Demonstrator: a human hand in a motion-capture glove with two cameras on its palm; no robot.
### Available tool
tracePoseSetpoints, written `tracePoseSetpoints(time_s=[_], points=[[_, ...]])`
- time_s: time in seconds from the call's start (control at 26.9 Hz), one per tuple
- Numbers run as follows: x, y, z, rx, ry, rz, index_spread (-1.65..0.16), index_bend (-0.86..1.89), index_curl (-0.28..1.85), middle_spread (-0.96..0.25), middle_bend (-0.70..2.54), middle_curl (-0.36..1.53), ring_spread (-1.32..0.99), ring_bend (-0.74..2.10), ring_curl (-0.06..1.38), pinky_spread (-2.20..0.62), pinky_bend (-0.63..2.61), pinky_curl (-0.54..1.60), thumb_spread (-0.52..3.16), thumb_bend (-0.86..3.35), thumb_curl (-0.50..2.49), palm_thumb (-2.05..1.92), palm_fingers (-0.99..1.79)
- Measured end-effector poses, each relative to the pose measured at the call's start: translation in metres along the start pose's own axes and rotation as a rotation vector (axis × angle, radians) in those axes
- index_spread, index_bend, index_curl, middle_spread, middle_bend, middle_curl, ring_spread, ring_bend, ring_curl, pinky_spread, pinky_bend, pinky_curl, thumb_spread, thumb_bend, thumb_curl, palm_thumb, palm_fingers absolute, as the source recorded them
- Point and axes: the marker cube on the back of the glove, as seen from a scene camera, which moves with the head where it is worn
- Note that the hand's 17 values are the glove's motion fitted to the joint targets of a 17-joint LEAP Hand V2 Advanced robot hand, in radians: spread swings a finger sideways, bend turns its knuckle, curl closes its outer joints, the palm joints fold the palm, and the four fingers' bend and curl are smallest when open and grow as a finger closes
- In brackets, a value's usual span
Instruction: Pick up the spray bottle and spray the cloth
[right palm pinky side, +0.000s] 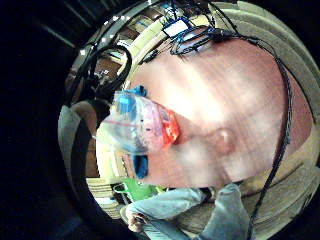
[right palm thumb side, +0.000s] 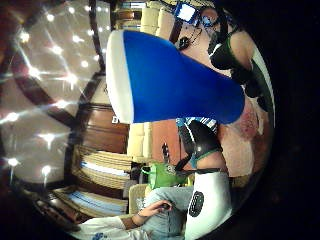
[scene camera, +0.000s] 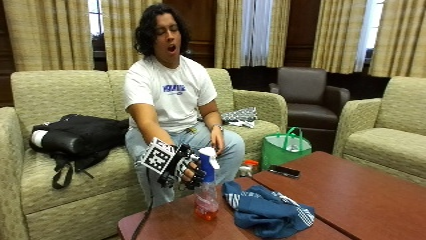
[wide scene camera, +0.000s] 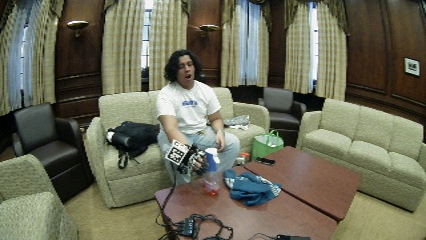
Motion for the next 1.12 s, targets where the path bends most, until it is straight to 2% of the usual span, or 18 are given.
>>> tracePoseSetpoints(time_s=[0.67,1.12], points=[[-0.013,-0.035,0.032,-0.043,-0.239,0.035,-0.34,0.15,0.29,-0.19,0.21,0.44,-0.20,0.39,0.38,-0.05,0.21,0.32,0.96,-0.03,0.42,0.82,0.94],[-0.014,-0.063,0.050,-0.110,-0.253,-0.094,-0.36,0.10,0.28,-0.21,0.19,0.43,-0.21,0.41,0.38,-0.04,0.21,0.32,0.90,-0.03,0.40,0.78,0.93]])
